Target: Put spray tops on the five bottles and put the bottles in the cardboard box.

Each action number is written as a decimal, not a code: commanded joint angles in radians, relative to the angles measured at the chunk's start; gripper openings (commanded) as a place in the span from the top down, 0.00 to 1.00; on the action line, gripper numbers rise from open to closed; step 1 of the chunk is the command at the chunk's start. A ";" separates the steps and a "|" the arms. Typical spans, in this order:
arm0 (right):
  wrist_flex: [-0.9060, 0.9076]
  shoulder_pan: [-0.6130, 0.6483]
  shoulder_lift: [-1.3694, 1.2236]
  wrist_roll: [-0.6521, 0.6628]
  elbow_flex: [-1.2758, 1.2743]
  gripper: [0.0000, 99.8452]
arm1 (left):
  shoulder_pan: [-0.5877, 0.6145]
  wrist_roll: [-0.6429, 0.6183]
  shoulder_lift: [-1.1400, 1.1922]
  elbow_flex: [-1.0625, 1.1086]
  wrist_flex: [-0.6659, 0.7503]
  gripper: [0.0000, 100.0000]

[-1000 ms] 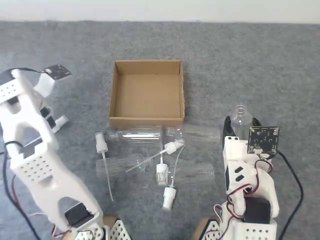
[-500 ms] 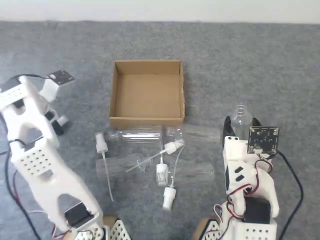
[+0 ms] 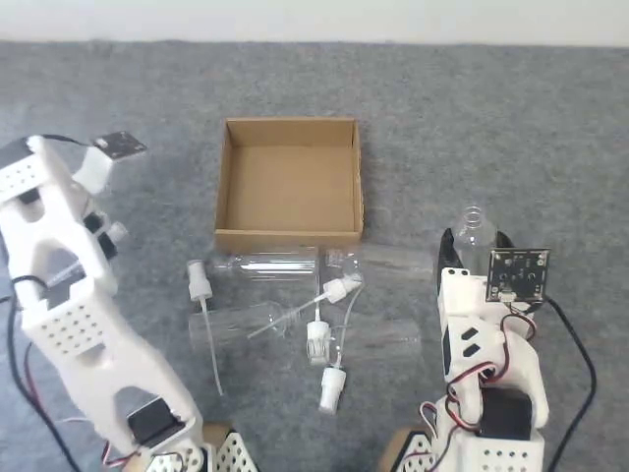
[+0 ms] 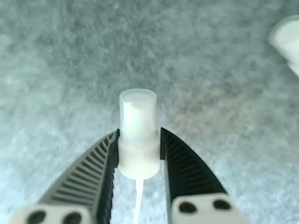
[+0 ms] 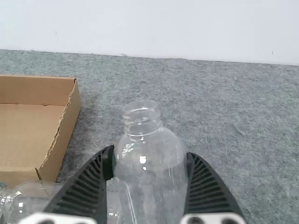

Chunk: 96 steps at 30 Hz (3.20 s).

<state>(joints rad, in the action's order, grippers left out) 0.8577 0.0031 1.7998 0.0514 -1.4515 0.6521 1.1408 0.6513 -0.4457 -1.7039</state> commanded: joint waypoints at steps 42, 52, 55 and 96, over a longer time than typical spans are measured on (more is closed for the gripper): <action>-0.239 0.397 0.015 -0.009 0.012 0.96 | -0.052 -0.841 -0.712 -0.028 -0.041 0.99; -0.447 0.470 0.004 -0.008 0.014 0.96 | -0.141 -1.060 -0.833 -0.028 -0.017 0.99; -0.479 0.521 0.004 -0.008 0.014 0.96 | -0.173 -1.123 -0.864 -0.028 -0.014 0.99; -0.507 0.676 -0.170 -0.074 -0.095 0.96 | -0.480 -1.597 -1.729 0.878 0.578 0.99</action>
<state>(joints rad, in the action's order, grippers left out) 0.3775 0.6229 1.6494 -0.0130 -1.5420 0.1749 -0.3721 -0.9797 0.3690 -1.2421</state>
